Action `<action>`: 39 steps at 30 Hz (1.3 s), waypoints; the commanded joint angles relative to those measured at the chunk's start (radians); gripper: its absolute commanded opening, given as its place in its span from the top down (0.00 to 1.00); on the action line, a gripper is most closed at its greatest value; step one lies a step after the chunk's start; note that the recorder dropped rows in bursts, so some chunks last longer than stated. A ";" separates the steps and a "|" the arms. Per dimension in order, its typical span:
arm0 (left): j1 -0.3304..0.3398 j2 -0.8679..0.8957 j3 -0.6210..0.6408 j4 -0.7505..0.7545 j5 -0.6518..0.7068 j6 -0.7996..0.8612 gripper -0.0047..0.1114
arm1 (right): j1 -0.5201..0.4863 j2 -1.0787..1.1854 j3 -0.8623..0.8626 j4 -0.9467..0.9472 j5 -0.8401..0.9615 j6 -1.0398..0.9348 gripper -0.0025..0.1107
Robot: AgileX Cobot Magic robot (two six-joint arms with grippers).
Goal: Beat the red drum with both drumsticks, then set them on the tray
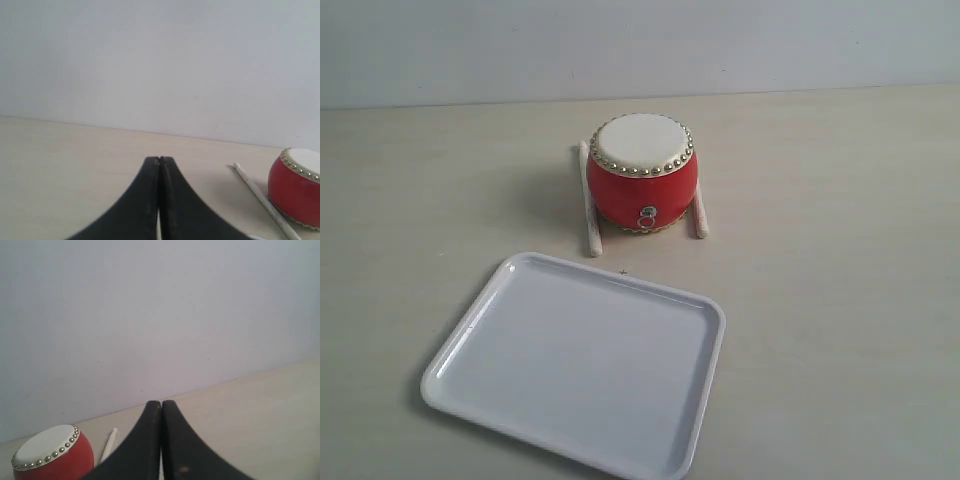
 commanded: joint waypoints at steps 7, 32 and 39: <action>0.002 -0.006 0.002 0.004 -0.005 -0.008 0.96 | -0.006 -0.006 0.006 -0.001 -0.011 -0.003 0.98; 0.002 -0.006 0.002 0.004 -0.005 -0.008 0.96 | -0.006 -0.006 0.006 0.120 -0.122 -0.001 0.98; 0.002 -0.006 0.002 0.004 -0.005 -0.008 0.96 | -0.006 -0.006 0.006 0.343 -0.448 -0.002 0.98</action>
